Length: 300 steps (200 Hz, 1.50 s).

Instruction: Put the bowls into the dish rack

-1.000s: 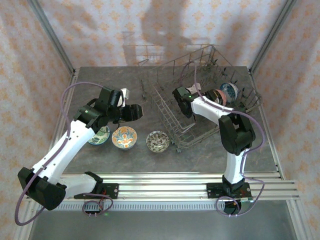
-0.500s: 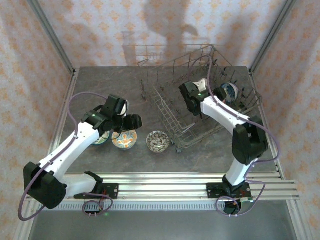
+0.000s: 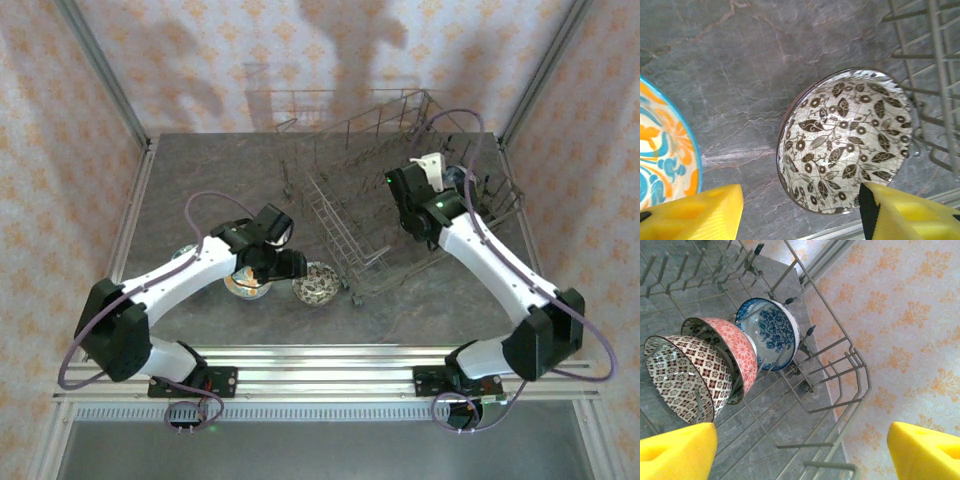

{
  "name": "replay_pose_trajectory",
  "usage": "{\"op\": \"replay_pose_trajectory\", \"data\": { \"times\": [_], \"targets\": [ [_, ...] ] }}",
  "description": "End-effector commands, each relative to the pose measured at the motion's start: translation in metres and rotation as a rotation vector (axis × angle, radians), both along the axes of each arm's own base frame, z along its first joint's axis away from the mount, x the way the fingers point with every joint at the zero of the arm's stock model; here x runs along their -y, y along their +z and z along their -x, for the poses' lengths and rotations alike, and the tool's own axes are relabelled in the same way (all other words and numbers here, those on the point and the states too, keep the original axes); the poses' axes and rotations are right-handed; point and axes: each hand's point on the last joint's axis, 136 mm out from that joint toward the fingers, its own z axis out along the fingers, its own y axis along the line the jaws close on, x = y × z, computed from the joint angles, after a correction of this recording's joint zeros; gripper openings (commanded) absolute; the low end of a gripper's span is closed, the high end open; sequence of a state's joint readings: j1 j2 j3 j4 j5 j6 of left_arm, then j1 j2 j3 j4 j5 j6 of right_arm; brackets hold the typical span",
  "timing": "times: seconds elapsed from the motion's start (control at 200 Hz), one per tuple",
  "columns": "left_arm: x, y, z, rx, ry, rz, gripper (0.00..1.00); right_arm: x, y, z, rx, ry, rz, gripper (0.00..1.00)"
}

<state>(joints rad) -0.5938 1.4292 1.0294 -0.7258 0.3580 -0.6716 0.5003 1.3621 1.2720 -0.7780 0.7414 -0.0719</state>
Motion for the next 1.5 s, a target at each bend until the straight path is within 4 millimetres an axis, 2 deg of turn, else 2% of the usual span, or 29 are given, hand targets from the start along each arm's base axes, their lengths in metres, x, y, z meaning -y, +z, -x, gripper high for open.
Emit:
{"op": "replay_pose_trajectory", "data": {
  "times": [0.0, 0.175, 0.36, 0.596, 0.776, 1.036, 1.181, 1.497],
  "targets": [
    [0.000, -0.001, -0.004, -0.010, 0.035, -0.033, 0.64, 0.004, 0.000, 0.017, 0.017, -0.001, -0.086, 0.88],
    [0.009, -0.013, -0.004, -0.051, 0.012, -0.061, 0.63, 0.005, 0.009, 0.029, 0.062, 0.012, -0.161, 0.87],
    [0.014, -0.028, -0.006, -0.117, -0.018, -0.100, 0.62, 0.002, 0.000, 0.029, 0.042, 0.027, -0.167, 0.87],
    [0.022, -0.038, -0.007, -0.168, -0.041, -0.102, 0.48, -0.002, -0.014, 0.025, 0.029, 0.038, -0.176, 0.88],
    [0.025, -0.046, -0.006, -0.200, -0.045, -0.103, 0.37, -0.004, -0.016, 0.021, 0.016, 0.049, -0.160, 0.88],
    [0.027, -0.050, -0.008, -0.196, -0.031, -0.092, 0.30, -0.004, -0.023, 0.016, -0.014, 0.064, -0.171, 0.88],
    [0.028, -0.054, -0.007, -0.204, -0.029, -0.084, 0.30, -0.004, -0.019, 0.014, -0.012, 0.066, -0.170, 0.88],
    [0.031, -0.060, -0.005, -0.204, -0.026, -0.061, 0.20, 0.001, -0.016, 0.023, -0.033, 0.060, -0.154, 0.88]
  ]
}}
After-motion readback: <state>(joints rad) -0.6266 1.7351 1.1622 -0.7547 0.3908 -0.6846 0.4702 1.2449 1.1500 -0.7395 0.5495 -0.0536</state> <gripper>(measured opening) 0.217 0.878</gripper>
